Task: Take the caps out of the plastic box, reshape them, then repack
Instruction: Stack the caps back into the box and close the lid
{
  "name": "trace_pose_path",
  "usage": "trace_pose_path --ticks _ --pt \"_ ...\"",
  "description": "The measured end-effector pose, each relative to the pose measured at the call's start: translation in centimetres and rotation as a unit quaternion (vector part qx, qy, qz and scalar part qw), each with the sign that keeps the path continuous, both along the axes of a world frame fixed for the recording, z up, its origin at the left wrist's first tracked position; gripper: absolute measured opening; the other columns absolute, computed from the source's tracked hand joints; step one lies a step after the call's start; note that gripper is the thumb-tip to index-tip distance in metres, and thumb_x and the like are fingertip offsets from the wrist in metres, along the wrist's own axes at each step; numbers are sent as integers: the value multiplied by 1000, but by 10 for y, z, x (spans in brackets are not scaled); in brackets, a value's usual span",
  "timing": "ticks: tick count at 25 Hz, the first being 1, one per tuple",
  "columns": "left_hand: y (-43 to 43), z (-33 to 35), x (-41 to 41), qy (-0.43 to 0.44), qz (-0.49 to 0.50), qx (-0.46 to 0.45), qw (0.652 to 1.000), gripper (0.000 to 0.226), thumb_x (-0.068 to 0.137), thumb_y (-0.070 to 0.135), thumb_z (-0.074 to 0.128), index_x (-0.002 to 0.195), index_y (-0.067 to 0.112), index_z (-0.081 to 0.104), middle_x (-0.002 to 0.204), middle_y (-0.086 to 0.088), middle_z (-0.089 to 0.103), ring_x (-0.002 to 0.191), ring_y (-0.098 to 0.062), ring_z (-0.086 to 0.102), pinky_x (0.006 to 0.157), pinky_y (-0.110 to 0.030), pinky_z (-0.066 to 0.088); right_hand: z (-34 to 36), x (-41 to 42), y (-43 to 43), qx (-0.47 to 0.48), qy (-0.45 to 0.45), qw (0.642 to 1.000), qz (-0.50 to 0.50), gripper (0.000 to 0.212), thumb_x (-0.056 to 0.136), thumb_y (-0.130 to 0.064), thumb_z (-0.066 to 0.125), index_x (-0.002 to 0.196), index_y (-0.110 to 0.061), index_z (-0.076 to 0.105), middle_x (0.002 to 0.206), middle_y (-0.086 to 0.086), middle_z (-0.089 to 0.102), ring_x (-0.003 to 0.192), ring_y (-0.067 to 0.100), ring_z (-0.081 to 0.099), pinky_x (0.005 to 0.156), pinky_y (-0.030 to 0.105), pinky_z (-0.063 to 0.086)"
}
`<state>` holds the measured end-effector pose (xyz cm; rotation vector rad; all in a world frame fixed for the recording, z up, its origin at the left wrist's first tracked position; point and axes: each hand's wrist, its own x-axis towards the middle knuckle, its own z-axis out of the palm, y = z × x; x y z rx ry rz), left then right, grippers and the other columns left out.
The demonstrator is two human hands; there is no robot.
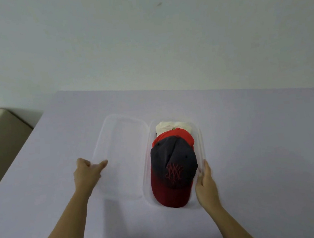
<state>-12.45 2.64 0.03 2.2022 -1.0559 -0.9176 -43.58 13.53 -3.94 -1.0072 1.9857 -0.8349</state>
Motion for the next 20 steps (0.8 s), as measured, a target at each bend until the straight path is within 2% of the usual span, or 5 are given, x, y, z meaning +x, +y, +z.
trace_pose_path --ticks 5,9,11,14,20 --pt "-16 87 -7 93 -33 -154 983 64 84 20 68 140 29 39 84 -7 57 56 -24 58 62 -32 53 41 7 -10 -143 54 987 -45 55 96 -28 44 144 -9 26 152 7 28 139 15 26 111 25 19" --pt "11 112 -68 247 -108 -151 951 64 88 9 60 139 37 35 78 -10 51 53 -21 50 43 -20 48 109 6 -34 -126 -279 952 -4 61 91 -49 41 145 -30 20 145 -8 36 130 13 42 112 38 32" --pt "28 100 -96 265 -163 -108 944 53 86 14 59 129 39 40 87 -9 58 63 -21 58 54 -26 54 115 -1 -39 -121 -320 939 -5 73 83 -54 46 145 -36 13 138 -9 41 123 16 51 107 40 40" --pt "30 69 -115 213 -174 -62 959 39 81 37 60 114 23 44 114 -4 58 93 -20 63 77 -37 56 91 -8 -30 -62 -172 983 -4 73 89 -43 54 147 -33 11 144 -10 35 132 16 40 110 36 34" --pt "26 11 -131 55 -311 -51 948 58 98 34 41 148 18 17 156 -1 25 139 -22 33 110 -35 31 37 -2 -16 -53 -44 997 30 62 99 -23 38 148 -18 1 156 -10 4 145 10 4 117 27 6"
